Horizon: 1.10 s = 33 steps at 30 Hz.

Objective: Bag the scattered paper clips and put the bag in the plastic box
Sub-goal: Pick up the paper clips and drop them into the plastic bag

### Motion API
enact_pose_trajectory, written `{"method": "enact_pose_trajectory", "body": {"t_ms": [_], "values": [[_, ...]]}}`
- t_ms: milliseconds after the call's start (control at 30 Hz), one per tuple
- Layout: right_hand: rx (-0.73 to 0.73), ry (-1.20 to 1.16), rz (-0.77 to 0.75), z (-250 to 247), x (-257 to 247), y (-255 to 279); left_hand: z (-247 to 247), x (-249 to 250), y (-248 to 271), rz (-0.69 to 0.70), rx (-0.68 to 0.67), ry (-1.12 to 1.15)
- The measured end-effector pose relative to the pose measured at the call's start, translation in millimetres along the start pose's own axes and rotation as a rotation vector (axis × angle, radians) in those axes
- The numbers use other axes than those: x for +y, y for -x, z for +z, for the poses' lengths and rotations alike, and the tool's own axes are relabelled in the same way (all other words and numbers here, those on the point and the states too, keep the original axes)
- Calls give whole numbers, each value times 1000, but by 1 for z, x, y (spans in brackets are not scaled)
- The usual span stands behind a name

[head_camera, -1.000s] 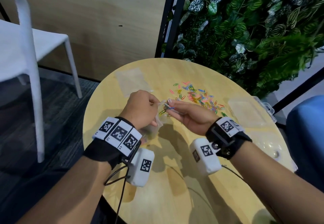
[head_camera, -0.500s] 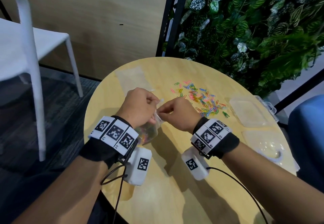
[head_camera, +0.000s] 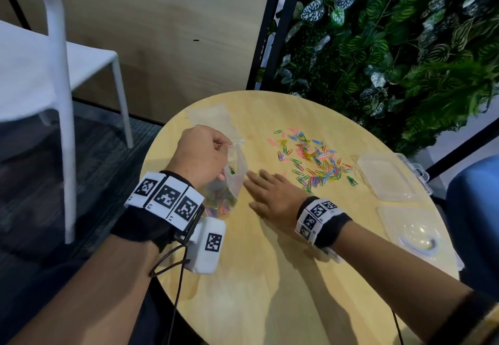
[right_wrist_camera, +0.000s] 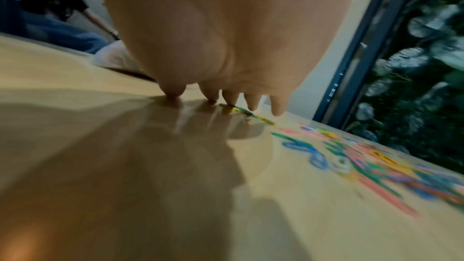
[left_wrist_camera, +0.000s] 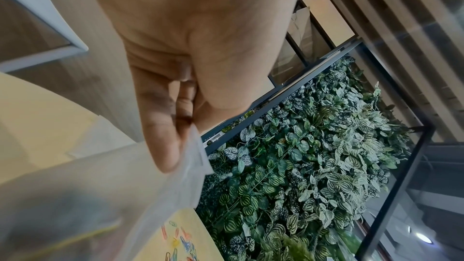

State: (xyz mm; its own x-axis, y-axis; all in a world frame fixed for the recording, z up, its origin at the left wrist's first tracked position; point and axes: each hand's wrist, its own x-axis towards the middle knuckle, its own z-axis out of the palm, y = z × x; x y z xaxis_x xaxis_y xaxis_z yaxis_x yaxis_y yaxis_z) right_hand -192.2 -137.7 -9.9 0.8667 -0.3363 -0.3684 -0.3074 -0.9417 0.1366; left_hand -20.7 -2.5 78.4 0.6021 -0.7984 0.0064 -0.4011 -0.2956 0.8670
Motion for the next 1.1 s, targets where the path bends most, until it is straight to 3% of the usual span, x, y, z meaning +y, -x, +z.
{"method": "enact_pose_trajectory", "body": {"t_ms": [200,333,500,633,733,833,900,1000,1100], "values": [[-103,3,217,24,45,27,5,3,1,-2,-20,-15],[-127,-187,327,33,69,41,6,3,2,-3,-30,-27],[213,-178,296,34,82,44,8,4,2,-19,-40,-34],[230,-168,361,28,85,43,16,8,1,-12,-68,-46],[303,-301,473,19,89,47,27,14,0,6,-104,-52],[465,-550,623,5,94,56,39,21,1,17,-128,-36],[597,-909,690,-9,92,62,48,25,2,22,-139,-16],[805,-1709,566,-35,81,72,61,30,4,42,-155,22],[802,-2233,388,-54,60,75,72,35,7,55,-165,66]]}}
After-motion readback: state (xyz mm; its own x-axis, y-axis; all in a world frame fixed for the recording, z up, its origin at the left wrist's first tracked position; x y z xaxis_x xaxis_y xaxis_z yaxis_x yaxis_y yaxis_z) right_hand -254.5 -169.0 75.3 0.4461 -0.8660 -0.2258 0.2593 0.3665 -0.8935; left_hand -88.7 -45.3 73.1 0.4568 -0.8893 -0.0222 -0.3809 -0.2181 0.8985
